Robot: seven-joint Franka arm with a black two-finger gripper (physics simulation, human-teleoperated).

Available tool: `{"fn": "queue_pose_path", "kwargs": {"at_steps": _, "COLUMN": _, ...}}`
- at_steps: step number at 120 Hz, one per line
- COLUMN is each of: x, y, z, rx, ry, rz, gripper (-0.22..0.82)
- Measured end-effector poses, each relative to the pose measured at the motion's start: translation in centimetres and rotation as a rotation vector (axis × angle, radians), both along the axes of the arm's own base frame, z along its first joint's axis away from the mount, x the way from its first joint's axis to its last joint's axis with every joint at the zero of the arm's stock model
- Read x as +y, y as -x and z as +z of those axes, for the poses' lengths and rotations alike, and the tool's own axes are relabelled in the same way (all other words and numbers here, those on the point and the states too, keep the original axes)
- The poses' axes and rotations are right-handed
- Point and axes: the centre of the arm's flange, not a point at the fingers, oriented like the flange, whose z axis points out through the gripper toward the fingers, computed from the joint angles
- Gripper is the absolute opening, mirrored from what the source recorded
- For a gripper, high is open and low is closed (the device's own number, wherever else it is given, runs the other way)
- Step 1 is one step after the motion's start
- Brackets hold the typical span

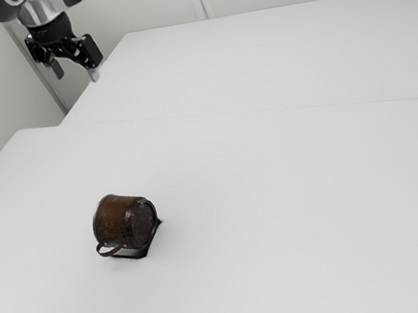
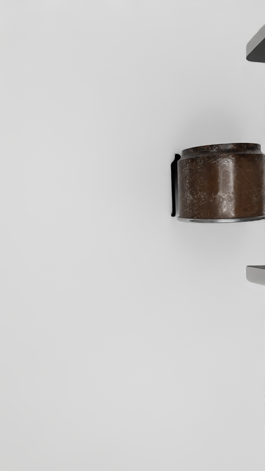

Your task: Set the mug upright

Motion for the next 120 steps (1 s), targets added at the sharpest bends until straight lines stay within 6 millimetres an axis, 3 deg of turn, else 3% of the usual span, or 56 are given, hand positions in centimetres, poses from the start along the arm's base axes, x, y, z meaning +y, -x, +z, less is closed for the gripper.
{"fn": "queue_pose_path", "kwargs": {"at_steps": 16, "x": -0.6, "y": 1.2, "z": 0.7, "rx": 0.014, "ry": 0.07, "rz": 0.004, "gripper": 0.6}}
{"fn": "queue_pose_path", "kwargs": {"at_steps": 23, "x": 0.6, "y": 1.2, "z": -0.8, "rx": 0.046, "ry": 0.135, "rz": 0.034, "gripper": 0.6}}
{"fn": "queue_pose_path", "kwargs": {"at_steps": 29, "x": 3.3, "y": 1.4, "z": -2.3, "rx": 0.066, "ry": 0.202, "rz": 0.09, "gripper": 0.6}}
{"fn": "queue_pose_path", "kwargs": {"at_steps": 36, "x": 7.9, "y": 1.8, "z": -4.5, "rx": 0.084, "ry": 0.294, "rz": 0.176, "gripper": 0.6}}
{"fn": "queue_pose_path", "kwargs": {"at_steps": 49, "x": 17.0, "y": 3.3, "z": -10.7, "rx": 0.104, "ry": 0.482, "rz": 0.35, "gripper": 0.6}}
{"fn": "queue_pose_path", "kwargs": {"at_steps": 56, "x": 19.7, "y": 3.2, "z": -13.5, "rx": 0.1, "ry": 0.561, "rz": 0.4, "gripper": 0.61}}
{"fn": "queue_pose_path", "kwargs": {"at_steps": 72, "x": 20.7, "y": 2.8, "z": -23.1, "rx": 0.133, "ry": 0.734, "rz": 0.451, "gripper": 0.6}}
{"fn": "queue_pose_path", "kwargs": {"at_steps": 83, "x": 21.0, "y": 2.0, "z": -27.9, "rx": 0.127, "ry": 0.805, "rz": 0.462, "gripper": 0.6}}
{"fn": "queue_pose_path", "kwargs": {"at_steps": 95, "x": 21.6, "y": 2.5, "z": -31.4, "rx": 0.105, "ry": 0.87, "rz": 0.474, "gripper": 0.6}}
{"fn": "queue_pose_path", "kwargs": {"at_steps": 108, "x": 22.9, "y": 3.4, "z": -33.7, "rx": 0.068, "ry": 0.913, "rz": 0.48, "gripper": 0.6}}
{"fn": "queue_pose_path", "kwargs": {"at_steps": 120, "x": 22.3, "y": 5.3, "z": -36.7, "rx": 0.067, "ry": 0.983, "rz": 0.495, "gripper": 0.6}}
